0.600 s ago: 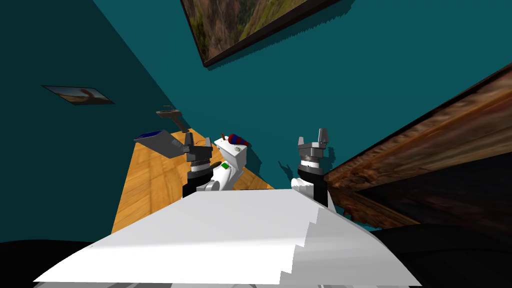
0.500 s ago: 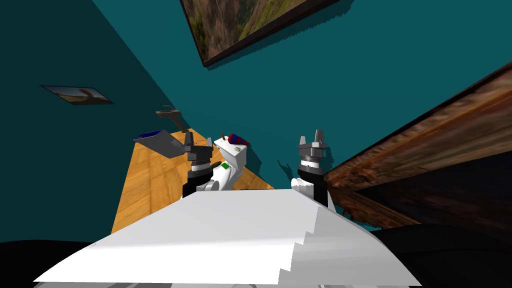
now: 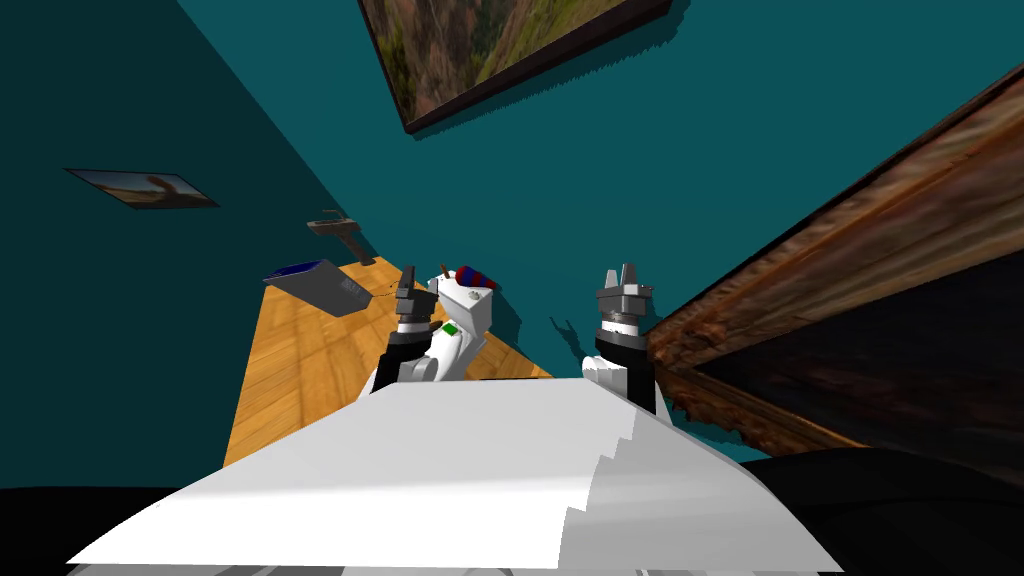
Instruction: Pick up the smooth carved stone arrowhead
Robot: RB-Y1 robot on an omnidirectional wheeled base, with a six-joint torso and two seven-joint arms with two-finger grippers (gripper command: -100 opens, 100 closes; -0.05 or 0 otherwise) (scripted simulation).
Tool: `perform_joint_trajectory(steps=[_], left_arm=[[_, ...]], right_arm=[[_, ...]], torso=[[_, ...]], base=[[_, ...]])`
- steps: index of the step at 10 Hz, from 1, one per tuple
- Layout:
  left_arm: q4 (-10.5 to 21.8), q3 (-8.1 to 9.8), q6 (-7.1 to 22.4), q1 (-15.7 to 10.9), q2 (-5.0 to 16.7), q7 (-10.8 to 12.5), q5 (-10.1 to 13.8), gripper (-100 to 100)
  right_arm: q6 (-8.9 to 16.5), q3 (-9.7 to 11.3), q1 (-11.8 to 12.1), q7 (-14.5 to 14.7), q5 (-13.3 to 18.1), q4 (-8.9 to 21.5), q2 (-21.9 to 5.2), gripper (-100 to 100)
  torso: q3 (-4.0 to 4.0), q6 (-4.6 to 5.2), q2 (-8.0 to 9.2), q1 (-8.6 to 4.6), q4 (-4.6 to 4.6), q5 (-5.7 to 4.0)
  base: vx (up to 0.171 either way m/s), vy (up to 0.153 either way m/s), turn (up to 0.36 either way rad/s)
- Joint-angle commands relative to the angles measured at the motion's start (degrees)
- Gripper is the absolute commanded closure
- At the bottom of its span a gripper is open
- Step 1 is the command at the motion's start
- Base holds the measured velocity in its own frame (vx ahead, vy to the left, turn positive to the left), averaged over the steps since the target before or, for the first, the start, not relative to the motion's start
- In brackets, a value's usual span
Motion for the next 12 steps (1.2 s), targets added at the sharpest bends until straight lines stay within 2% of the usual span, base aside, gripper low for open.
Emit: perform_joint_trajectory(steps=[1,2,3,4,5,6,7,8,9,10,11,12], left_arm=[[2.3,0.56,2.9,-2.7,2.5,-0.8,-0.2,-100],[2.3,0.56,3.6,-2.7,2.5,-0.8,-0.2,-100],[4.2,0.85,5.5,-4.8,3.9,-1.5,-0.5,-100],[4.2,0.85,6.2,-4.8,3.9,-1.5,-0.5,-100],[6.3,1.17,8.0,-7.1,5.3,-2.3,-0.7,-100],[6.3,1.17,9.0,-7.1,5.3,-2.3,-0.7,-100],[8.6,1.53,10.9,-9.4,6.6,-3.1,-1.0,-100],[8.6,1.53,11.9,-9.6,6.6,-3.1,-1.0,-100],[11.0,1.93,13.7,-12.2,7.8,-4.0,-1.3,-100],[11.0,1.93,15.1,-12.2,7.8,-4.0,-1.3,-100],[13.6,2.36,17.0,-14.9,8.9,-4.9,-1.6,-100],[13.6,2.36,18.4,-14.9,8.9,-4.9,-1.6,-100]], right_arm=[[0.0,0.0,0.0,0.0,0.0,0.0,0.0,0],[0.0,0.0,0.0,0.0,0.0,0.0,0.0,0],[0.0,0.0,0.0,0.0,0.0,0.0,0.0,0],[0.0,0.0,0.0,0.0,0.0,0.0,0.0,0],[0.0,0.0,0.0,0.0,0.0,0.0,0.0,0],[0.0,0.0,0.0,0.0,0.0,0.0,0.0,0],[0.0,0.0,0.0,0.0,0.0,0.0,0.0,0],[0.0,0.0,0.0,0.0,0.0,0.0,0.0,0],[0.0,0.0,0.0,0.0,0.0,0.0,0.0,0],[0.0,0.0,0.0,0.0,0.0,0.0,0.0,0],[0.0,0.0,0.0,0.0,0.0,0.0,0.0,0],[0.0,0.0,0.0,0.0,0.0,0.0,0.0,0]], torso=[[0.00,0.00,0.00,0.00,0.00,0.00],[0.03,0.00,0.05,-0.04,0.01,-0.01],[0.02,-0.01,0.04,-0.02,0.01,-0.01],[0.01,0.00,0.01,0.02,0.00,0.00],[0.00,-0.01,-0.01,0.01,0.00,0.00],[0.00,-0.01,0.01,0.01,0.00,0.00],[-0.01,-0.02,-0.02,0.00,0.00,0.00],[-0.01,0.00,-0.02,-0.03,0.00,0.00],[0.00,-0.02,-0.01,0.00,0.00,0.00],[0.02,-0.01,0.03,0.00,0.01,0.00],[0.00,-0.02,-0.01,0.00,0.00,0.00],[0.01,-0.02,0.01,0.02,0.00,0.00]], base=[[-0.074,-0.015,-0.049],[-0.061,-0.008,-0.017],[-0.055,0.002,-0.030],[-0.049,0.004,-0.024],[-0.056,-0.001,-0.041],[-0.046,-0.003,-0.021],[-0.054,-0.011,-0.038],[-0.053,0.001,-0.024],[-0.066,-0.004,-0.049],[-0.050,0.000,-0.022],[-0.059,0.003,-0.045],[-0.051,-0.002,-0.025]])
